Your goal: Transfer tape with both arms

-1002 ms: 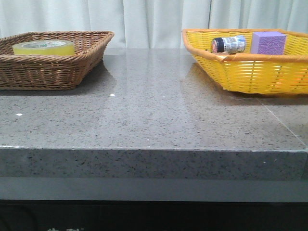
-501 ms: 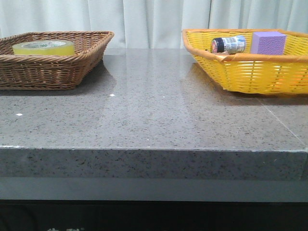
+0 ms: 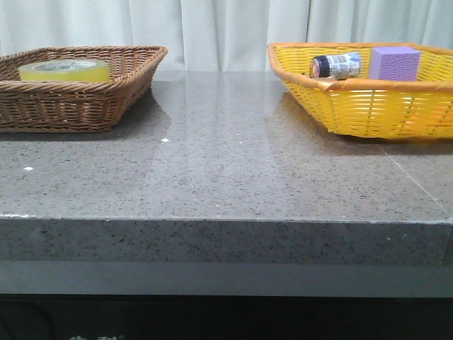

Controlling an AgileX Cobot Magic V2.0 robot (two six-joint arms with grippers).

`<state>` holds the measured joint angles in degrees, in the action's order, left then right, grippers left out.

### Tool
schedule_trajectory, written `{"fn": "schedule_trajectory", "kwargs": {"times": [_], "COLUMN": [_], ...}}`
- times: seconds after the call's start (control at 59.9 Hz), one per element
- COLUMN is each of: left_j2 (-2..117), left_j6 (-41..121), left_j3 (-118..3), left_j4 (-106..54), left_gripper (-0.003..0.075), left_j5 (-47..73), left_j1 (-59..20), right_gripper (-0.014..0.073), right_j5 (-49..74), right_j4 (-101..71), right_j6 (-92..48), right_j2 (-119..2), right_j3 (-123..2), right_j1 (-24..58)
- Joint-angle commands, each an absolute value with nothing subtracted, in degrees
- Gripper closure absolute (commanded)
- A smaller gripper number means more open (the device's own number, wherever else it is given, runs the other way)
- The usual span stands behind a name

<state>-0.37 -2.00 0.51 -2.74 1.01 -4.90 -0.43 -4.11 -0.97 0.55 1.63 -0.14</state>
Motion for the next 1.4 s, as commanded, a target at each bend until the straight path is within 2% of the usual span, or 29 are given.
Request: {"fn": "schedule_trajectory", "kwargs": {"times": [0.0, 0.618, 0.801, 1.386], "left_j2": [-1.4, -1.4, -1.4, -1.4], "left_j6": [-2.5, -2.5, -2.5, -2.5], "left_j3": [2.8, 2.8, 2.8, 2.8], "left_j4": [-3.0, -3.0, -3.0, -3.0], "left_gripper": [0.074, 0.074, 0.074, 0.074], "left_j5": [-3.7, -3.7, -3.7, -3.7], "left_j1": [-4.9, -4.9, -4.9, -4.9], "right_gripper": [0.0662, 0.0662, 0.0662, 0.0662], "right_j5": [-6.0, -6.8, -7.3, -7.1], "right_j4": [-4.2, -4.8, -11.1, -6.4], "right_j6": [-1.3, -1.3, -7.1, -4.7], "right_j2": [2.1, 2.1, 2.1, 2.1], "right_j3": [0.1, 0.1, 0.1, 0.1], "right_j1": [-0.6, -0.6, -0.6, -0.7]}}
